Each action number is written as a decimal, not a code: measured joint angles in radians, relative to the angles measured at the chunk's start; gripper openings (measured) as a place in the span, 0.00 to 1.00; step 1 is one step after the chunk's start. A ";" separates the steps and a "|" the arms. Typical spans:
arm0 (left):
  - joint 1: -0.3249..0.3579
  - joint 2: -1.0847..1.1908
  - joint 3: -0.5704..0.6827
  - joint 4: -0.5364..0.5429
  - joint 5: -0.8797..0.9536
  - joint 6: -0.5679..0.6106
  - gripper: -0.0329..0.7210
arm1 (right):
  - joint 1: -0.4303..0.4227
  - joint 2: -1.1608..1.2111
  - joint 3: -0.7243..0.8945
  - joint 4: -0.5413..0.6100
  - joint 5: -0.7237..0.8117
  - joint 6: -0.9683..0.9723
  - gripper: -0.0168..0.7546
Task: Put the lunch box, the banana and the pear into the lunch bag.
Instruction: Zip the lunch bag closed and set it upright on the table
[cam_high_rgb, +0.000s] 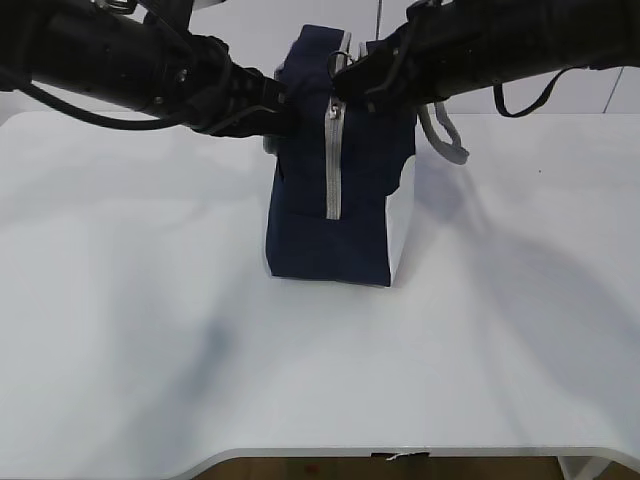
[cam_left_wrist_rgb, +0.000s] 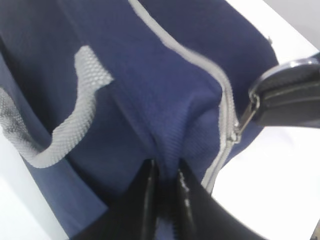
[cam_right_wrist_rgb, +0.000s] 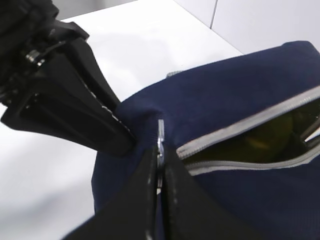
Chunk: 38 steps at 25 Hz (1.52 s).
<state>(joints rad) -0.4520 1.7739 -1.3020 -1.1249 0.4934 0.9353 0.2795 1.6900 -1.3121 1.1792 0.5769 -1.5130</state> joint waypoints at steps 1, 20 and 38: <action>0.000 0.000 0.000 0.000 0.000 0.001 0.08 | 0.000 0.000 0.000 0.000 0.000 0.000 0.03; 0.000 0.000 0.001 -0.012 0.025 0.004 0.04 | 0.000 0.012 -0.075 0.043 -0.077 0.000 0.03; 0.000 0.000 0.001 -0.005 0.135 0.018 0.04 | 0.000 0.129 -0.177 0.055 -0.092 0.000 0.03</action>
<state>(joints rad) -0.4520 1.7739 -1.3005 -1.1301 0.6285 0.9534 0.2795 1.8190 -1.4887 1.2339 0.4849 -1.5130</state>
